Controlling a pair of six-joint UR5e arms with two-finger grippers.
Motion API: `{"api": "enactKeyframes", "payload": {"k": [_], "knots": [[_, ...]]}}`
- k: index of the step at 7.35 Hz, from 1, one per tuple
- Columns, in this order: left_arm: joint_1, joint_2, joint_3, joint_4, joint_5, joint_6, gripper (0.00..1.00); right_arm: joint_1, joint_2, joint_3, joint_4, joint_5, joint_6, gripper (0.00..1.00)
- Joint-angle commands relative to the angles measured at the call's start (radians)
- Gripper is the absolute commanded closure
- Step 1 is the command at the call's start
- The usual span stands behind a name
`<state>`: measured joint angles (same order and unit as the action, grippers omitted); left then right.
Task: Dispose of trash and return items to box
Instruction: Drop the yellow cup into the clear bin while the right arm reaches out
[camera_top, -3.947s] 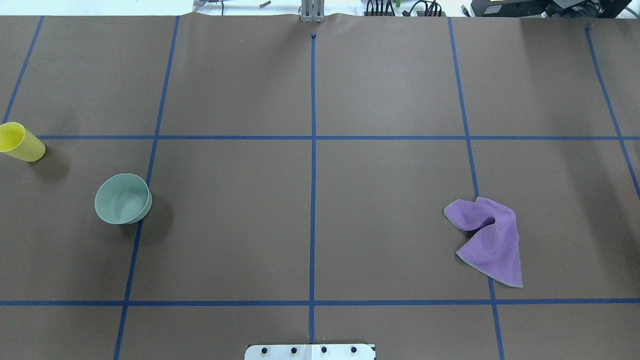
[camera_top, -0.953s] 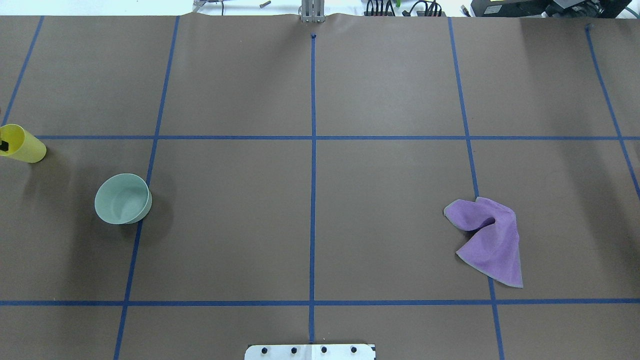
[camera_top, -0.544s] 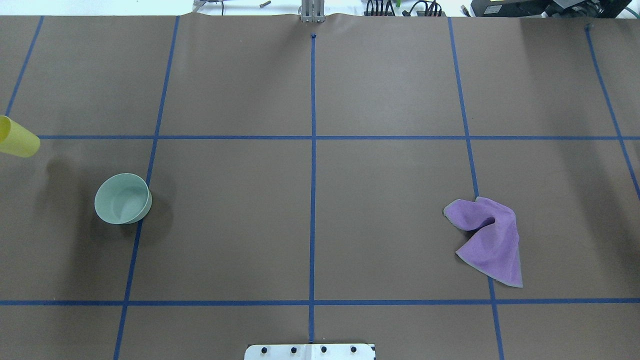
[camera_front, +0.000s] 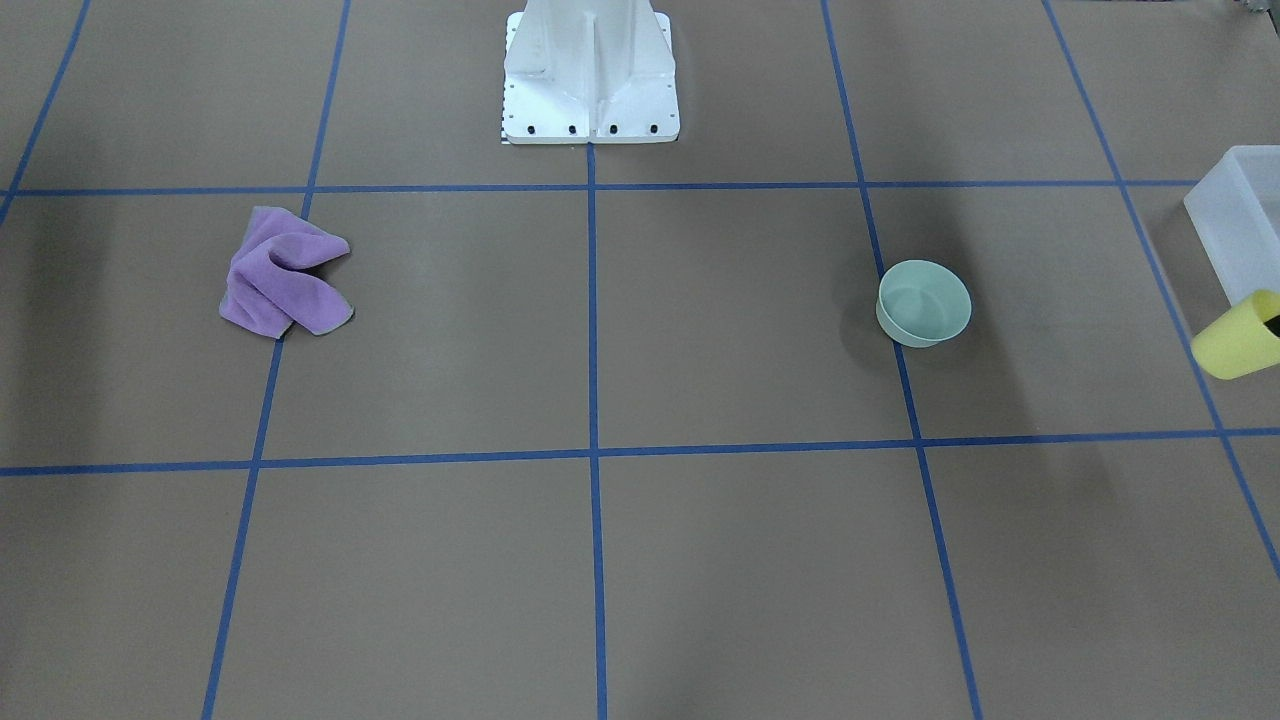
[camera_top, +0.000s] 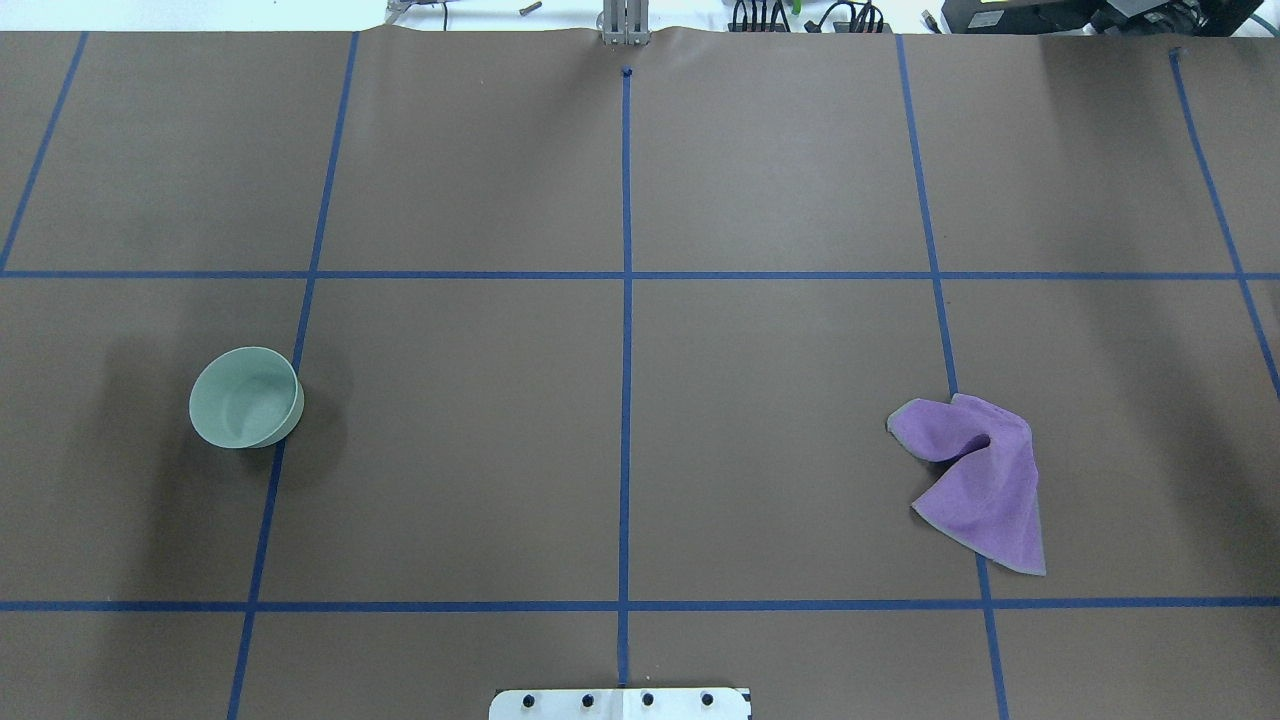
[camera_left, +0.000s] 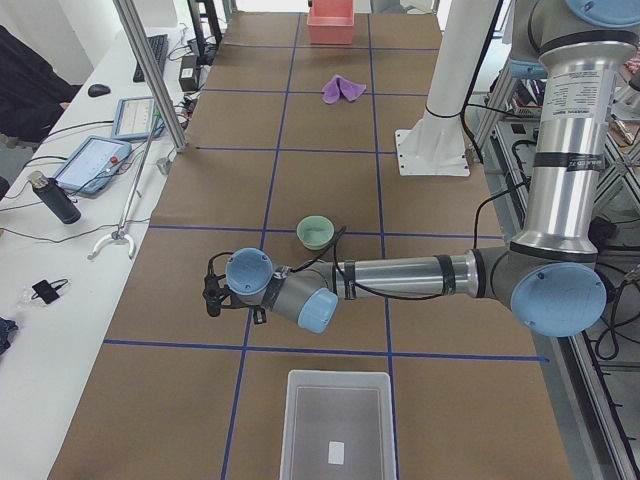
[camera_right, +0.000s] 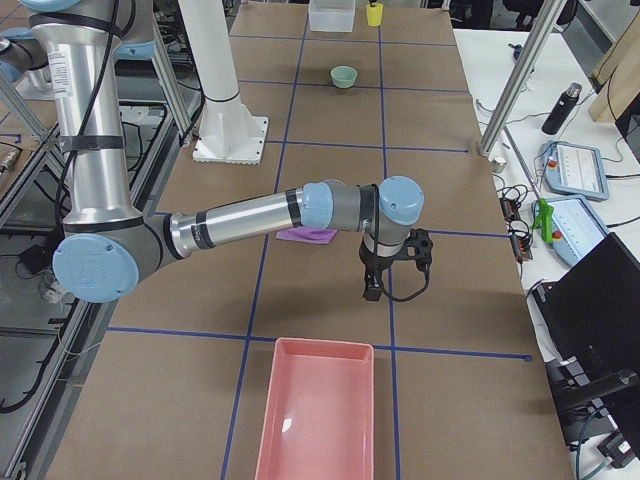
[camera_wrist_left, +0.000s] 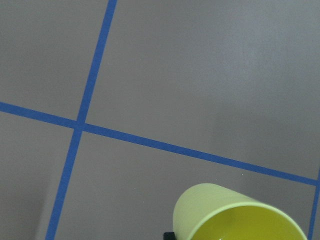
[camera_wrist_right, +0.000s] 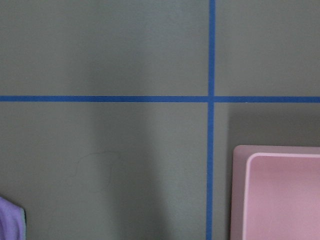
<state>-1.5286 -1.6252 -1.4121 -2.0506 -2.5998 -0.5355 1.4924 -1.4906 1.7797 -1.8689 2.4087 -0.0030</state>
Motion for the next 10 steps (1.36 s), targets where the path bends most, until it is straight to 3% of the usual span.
{"api": "enactKeyframes", "payload": {"k": [1,3,6,8,10], "knots": [[-0.128,0.013,-0.002,0.168,0.006,0.308,1.00,-0.104,0.000,0.068,0.107,0.013,0.241,0.00],[-0.227,0.056,-0.002,0.291,0.068,0.574,1.00,-0.191,-0.008,0.119,0.198,0.009,0.438,0.00],[-0.324,0.137,-0.016,0.379,0.176,0.885,1.00,-0.317,0.001,0.148,0.201,-0.013,0.589,0.00],[-0.318,0.279,-0.101,0.376,0.246,0.878,1.00,-0.360,-0.010,0.150,0.201,-0.058,0.603,0.00],[-0.317,0.315,-0.097,0.372,0.244,0.875,1.00,-0.374,-0.019,0.149,0.200,-0.079,0.604,0.00]]}}
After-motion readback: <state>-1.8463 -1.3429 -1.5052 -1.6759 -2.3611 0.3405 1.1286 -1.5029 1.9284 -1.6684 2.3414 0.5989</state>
